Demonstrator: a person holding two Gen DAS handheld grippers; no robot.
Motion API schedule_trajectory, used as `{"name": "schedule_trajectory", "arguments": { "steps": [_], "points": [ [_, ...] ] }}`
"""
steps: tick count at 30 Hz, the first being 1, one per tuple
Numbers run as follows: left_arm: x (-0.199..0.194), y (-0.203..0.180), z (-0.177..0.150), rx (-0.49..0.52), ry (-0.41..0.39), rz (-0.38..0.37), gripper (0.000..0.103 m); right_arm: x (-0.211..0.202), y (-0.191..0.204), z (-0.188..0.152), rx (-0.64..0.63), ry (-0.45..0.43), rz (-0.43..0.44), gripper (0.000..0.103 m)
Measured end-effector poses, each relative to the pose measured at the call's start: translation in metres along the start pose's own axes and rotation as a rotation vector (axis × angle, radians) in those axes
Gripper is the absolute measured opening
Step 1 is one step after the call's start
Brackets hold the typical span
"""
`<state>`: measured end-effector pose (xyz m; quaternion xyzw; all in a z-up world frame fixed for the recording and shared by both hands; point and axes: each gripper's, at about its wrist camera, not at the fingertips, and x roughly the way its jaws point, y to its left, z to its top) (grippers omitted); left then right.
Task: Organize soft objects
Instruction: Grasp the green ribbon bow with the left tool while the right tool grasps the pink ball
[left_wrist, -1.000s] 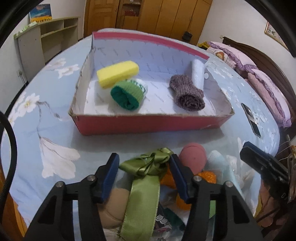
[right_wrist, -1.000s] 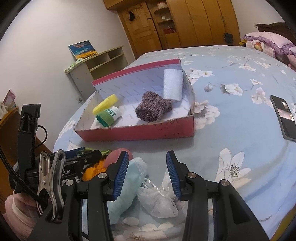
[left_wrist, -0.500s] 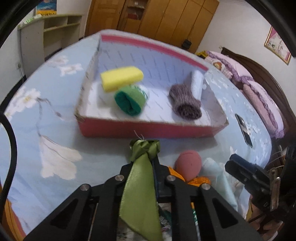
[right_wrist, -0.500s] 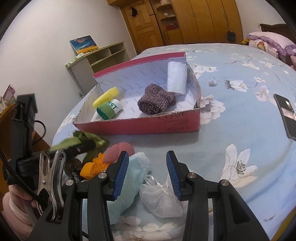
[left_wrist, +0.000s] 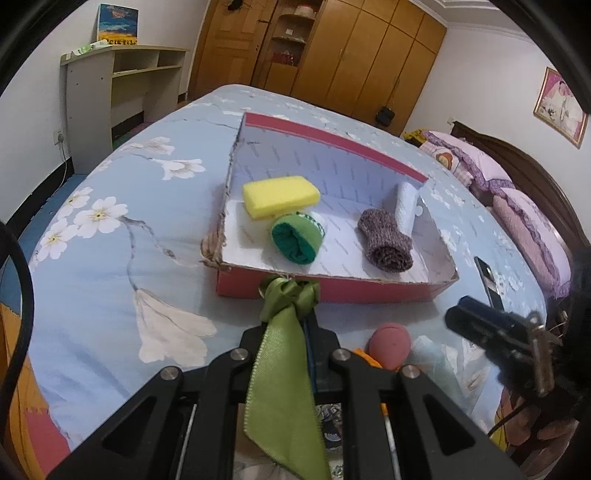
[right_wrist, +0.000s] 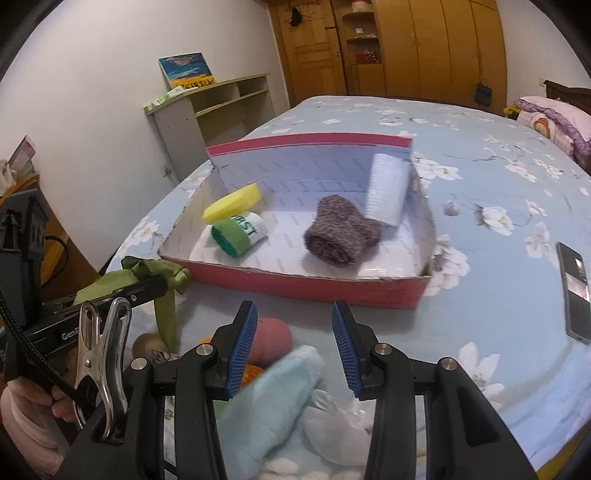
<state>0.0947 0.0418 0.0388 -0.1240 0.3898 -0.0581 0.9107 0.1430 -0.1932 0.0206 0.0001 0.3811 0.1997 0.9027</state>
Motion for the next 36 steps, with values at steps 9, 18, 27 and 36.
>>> {"name": "schedule_trajectory", "arguments": {
  "steps": [9,18,27,36],
  "points": [
    [-0.011,0.014,0.005,-0.035,-0.03,-0.01,0.013,0.03,0.012,-0.013,0.027,0.092,0.034,0.043],
    [-0.017,0.025,0.002,-0.038,-0.043,0.005,0.013,0.05,0.009,-0.018,0.041,0.119,0.058,0.043],
    [-0.017,0.016,0.001,0.005,-0.043,0.01,0.013,0.061,0.009,-0.021,0.039,0.125,0.099,0.043],
    [-0.023,0.016,0.001,0.002,-0.05,0.026,0.013,0.048,0.015,-0.022,0.002,0.039,0.101,0.036]
  ]
}}
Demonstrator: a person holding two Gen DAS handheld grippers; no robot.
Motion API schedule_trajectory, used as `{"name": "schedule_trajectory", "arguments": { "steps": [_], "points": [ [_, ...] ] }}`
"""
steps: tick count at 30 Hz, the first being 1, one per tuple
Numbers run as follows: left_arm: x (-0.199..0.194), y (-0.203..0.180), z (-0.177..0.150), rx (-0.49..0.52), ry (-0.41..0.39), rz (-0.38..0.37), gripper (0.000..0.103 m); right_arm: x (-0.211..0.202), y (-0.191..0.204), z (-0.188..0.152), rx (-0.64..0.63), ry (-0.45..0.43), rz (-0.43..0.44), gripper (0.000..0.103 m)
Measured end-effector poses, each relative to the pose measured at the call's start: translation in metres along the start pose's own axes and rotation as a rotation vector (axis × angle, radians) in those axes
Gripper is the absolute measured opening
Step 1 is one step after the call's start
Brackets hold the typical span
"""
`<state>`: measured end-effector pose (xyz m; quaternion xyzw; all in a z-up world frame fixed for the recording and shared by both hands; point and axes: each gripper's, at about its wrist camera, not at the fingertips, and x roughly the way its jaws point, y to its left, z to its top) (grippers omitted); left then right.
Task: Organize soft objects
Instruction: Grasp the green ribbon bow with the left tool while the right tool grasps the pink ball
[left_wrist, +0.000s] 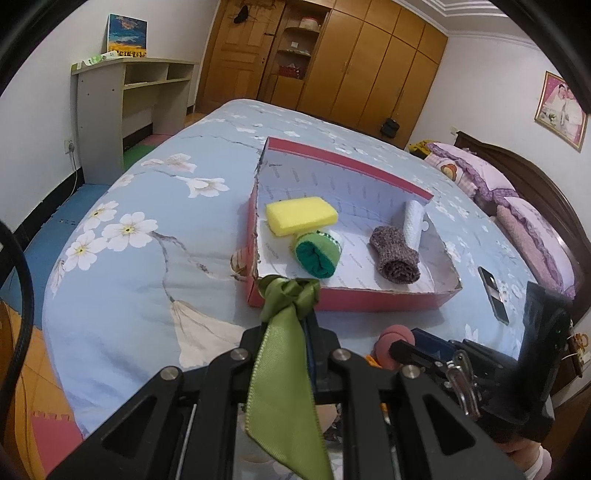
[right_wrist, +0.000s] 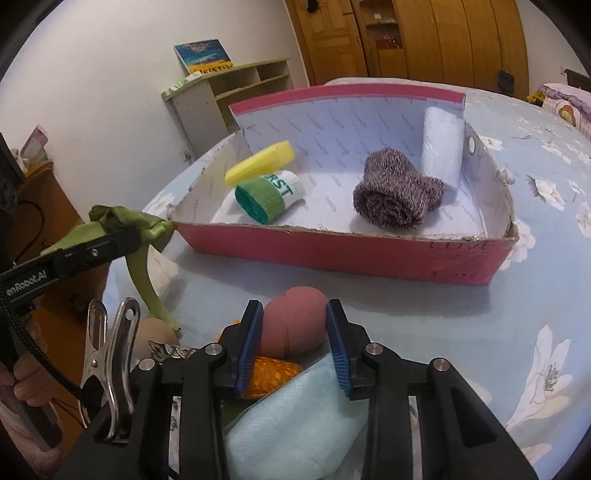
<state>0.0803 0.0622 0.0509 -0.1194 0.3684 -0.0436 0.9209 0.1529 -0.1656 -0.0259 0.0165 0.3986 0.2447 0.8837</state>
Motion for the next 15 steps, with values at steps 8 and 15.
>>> {"name": "schedule_trajectory", "arguments": {
  "steps": [8,15],
  "points": [
    [-0.008,-0.009,0.006,0.025,-0.02,-0.01,0.013,-0.023,-0.001,0.005,0.013,-0.082,0.024,0.036],
    [-0.009,-0.02,0.018,0.051,-0.041,-0.017,0.013,-0.04,-0.003,0.012,0.013,-0.133,0.02,0.036]
  ]
}}
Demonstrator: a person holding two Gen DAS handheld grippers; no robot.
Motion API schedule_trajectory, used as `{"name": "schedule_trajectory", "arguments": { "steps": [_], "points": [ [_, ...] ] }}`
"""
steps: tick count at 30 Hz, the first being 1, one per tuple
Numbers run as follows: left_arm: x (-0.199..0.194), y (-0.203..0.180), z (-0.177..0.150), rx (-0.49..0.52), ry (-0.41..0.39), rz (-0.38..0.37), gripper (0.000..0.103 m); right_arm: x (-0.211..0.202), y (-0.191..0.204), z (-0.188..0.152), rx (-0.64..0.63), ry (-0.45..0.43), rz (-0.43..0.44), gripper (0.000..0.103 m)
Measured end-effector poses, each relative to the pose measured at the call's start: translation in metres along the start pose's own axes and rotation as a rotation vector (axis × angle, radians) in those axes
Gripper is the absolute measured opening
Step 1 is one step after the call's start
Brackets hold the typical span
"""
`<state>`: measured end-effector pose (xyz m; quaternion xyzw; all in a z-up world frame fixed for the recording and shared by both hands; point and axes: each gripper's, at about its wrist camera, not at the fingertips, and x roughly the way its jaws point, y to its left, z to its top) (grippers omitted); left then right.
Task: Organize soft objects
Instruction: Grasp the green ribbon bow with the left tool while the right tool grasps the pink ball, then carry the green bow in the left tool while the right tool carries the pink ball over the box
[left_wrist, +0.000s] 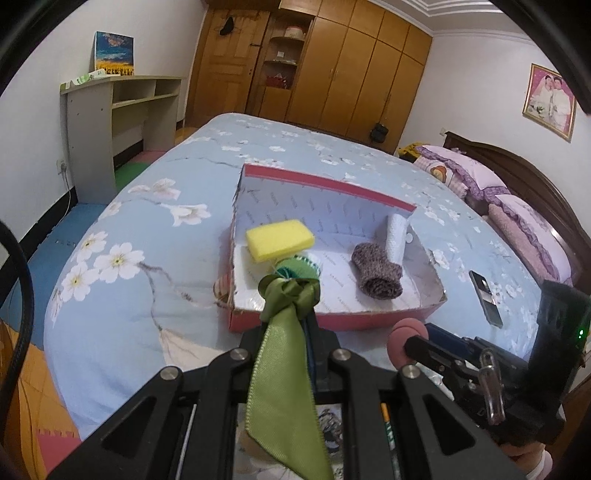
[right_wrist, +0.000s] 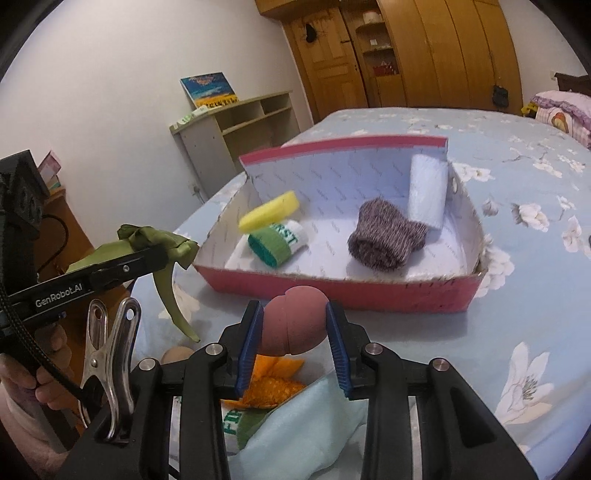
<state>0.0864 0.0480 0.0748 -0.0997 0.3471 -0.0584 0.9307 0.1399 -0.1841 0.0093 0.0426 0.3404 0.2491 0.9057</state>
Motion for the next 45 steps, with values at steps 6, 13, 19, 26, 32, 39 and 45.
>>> {"name": "schedule_trajectory", "arguments": {
  "steps": [6,13,19,26,32,39,45],
  "points": [
    [0.008,-0.012,0.014,0.046,-0.002,-0.011,0.013,-0.009,-0.005,0.01,-0.009,-0.027,-0.026,0.036],
    [0.018,-0.034,0.035,0.095,-0.009,-0.048,0.013,-0.019,-0.019,0.026,-0.017,-0.062,-0.079,0.036],
    [0.03,-0.054,0.052,0.147,-0.018,-0.075,0.013,-0.023,-0.031,0.036,-0.017,-0.085,-0.116,0.036],
    [0.054,-0.068,0.072,0.148,-0.029,-0.092,0.013,-0.025,-0.044,0.045,-0.01,-0.113,-0.162,0.036],
    [0.084,-0.084,0.082,0.181,-0.031,-0.085,0.013,-0.019,-0.053,0.048,-0.017,-0.117,-0.19,0.036],
    [0.124,-0.097,0.081,0.233,-0.03,-0.05,0.013,-0.009,-0.066,0.046,-0.021,-0.118,-0.226,0.036],
    [0.162,-0.1,0.079,0.232,0.036,-0.008,0.013,0.002,-0.078,0.042,0.007,-0.108,-0.23,0.036]
  ]
}}
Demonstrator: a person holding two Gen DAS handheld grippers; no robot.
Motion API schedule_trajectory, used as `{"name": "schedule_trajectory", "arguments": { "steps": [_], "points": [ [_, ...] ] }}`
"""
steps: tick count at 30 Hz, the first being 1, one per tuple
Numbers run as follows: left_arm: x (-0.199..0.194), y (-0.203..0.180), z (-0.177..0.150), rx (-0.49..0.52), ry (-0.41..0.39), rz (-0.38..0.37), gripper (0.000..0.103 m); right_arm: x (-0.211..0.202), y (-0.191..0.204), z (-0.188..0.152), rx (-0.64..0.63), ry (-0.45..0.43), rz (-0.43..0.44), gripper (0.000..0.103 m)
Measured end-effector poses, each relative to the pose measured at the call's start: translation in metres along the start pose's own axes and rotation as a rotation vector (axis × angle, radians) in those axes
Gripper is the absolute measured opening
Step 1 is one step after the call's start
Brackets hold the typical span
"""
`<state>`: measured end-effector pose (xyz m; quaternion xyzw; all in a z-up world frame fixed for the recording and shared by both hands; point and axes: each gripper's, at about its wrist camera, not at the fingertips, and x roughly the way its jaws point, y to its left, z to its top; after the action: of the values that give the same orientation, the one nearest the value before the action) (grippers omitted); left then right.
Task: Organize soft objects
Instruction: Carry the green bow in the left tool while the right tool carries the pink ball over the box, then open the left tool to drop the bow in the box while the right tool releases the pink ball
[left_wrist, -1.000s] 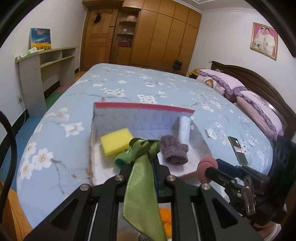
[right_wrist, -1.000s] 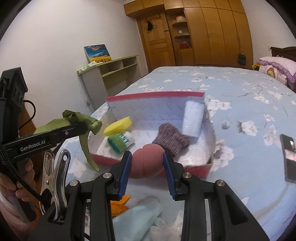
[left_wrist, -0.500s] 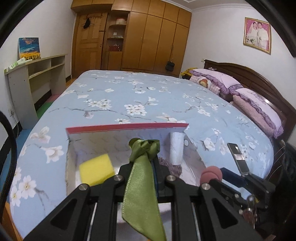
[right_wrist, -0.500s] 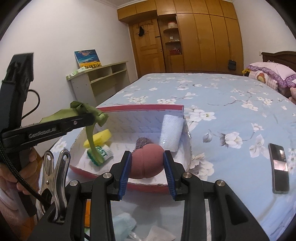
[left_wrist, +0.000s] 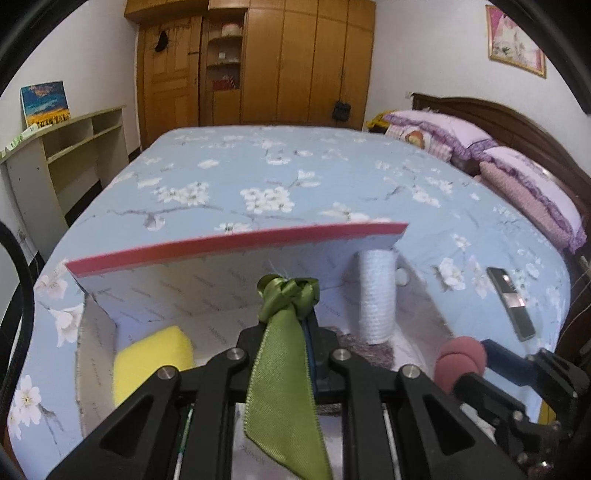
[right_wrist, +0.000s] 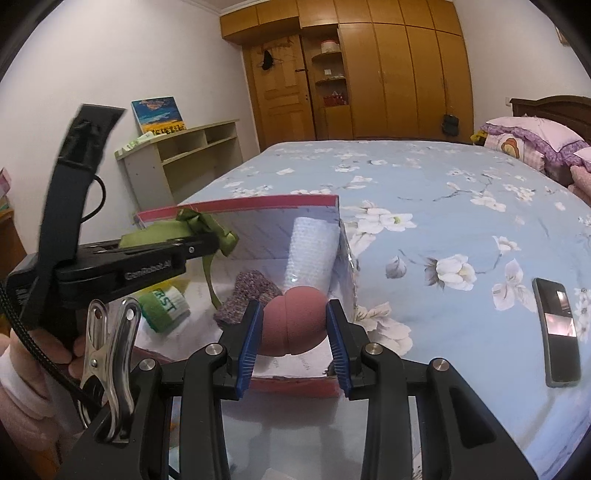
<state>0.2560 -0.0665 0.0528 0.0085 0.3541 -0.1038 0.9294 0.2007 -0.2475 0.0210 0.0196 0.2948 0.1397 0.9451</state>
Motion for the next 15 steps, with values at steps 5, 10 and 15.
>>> {"name": "schedule_trajectory", "arguments": {
  "steps": [5,10,15],
  "points": [
    [0.024,0.005,-0.001,-0.014,0.059,0.026,0.013,0.008,-0.004,-0.007,0.011,0.016,0.003,0.036],
    [0.038,0.007,-0.003,-0.026,0.106,0.034,0.02,0.011,-0.006,-0.01,0.01,0.024,-0.006,0.036],
    [0.036,0.006,-0.005,-0.013,0.103,0.044,0.046,0.011,-0.005,-0.011,0.002,0.02,-0.013,0.036]
  ]
}}
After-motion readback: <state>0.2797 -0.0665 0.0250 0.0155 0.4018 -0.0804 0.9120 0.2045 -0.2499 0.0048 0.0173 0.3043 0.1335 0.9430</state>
